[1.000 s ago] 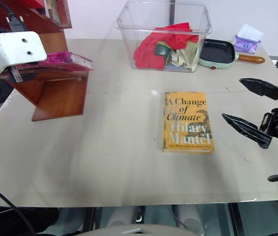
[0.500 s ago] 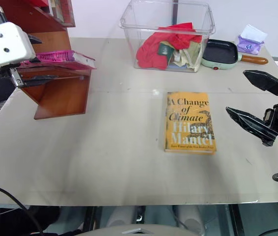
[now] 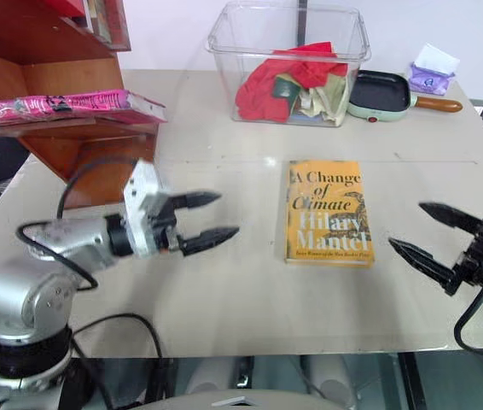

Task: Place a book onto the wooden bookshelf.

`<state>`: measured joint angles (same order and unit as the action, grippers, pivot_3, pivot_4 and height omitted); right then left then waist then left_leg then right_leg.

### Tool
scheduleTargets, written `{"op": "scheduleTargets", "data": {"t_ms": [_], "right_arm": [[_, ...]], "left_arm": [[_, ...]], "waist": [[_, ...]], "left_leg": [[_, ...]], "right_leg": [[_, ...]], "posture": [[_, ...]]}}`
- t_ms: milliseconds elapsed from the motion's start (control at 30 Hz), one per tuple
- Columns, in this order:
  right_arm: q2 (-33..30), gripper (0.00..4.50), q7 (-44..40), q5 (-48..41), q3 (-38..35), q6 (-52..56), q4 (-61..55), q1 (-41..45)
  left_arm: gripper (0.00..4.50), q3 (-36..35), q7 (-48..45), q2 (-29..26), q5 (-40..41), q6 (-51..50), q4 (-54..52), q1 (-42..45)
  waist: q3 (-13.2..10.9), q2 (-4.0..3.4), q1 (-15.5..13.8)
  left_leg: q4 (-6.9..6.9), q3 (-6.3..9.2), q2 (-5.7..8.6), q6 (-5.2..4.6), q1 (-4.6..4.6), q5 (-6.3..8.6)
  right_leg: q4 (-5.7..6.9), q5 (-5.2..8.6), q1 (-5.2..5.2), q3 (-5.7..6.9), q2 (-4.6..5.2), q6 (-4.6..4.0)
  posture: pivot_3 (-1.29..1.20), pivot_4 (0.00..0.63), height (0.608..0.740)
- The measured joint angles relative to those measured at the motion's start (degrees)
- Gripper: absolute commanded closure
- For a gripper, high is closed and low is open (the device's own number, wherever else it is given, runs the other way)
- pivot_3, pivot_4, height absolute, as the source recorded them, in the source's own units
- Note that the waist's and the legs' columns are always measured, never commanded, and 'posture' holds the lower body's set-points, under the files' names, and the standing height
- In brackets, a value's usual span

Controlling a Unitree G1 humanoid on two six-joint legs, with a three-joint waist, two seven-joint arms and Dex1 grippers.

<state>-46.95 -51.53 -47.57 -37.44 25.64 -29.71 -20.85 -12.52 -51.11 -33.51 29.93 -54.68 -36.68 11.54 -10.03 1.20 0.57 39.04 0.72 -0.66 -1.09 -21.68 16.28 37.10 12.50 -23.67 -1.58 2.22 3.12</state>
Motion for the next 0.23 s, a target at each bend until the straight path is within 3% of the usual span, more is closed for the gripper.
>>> {"op": "scheduleTargets", "data": {"t_ms": [100,233], "right_arm": [[1.8,0.0,0.8,4.7,-2.2,-1.4,0.5,-3.9],[2.8,0.0,1.6,8.2,-2.5,-2.4,0.9,-5.5]], "left_arm": [[0.22,-0.8,-1.1,-2.4,-2.4,8.5,4.7,-8.7],[0.22,-0.2,-1.2,-2.9,-4.9,14.8,10.0,-12.0]], "waist": [[0.2,-0.04,-0.1],[0.2,0.01,-0.2]], "left_leg": [[0.0,-0.14,0.02,0.0,0.08,0.0],[0.09,-0.1,-0.01,-0.01,0.01,0.0]], "right_leg": [[-0.05,0.16,0.1,-0.07,0.01,-0.21],[-0.09,0.22,0.1,-0.1,0.01,-0.1]], "posture": [[0.0,0.15,0.74],[0.0,0.15,0.74]]}}
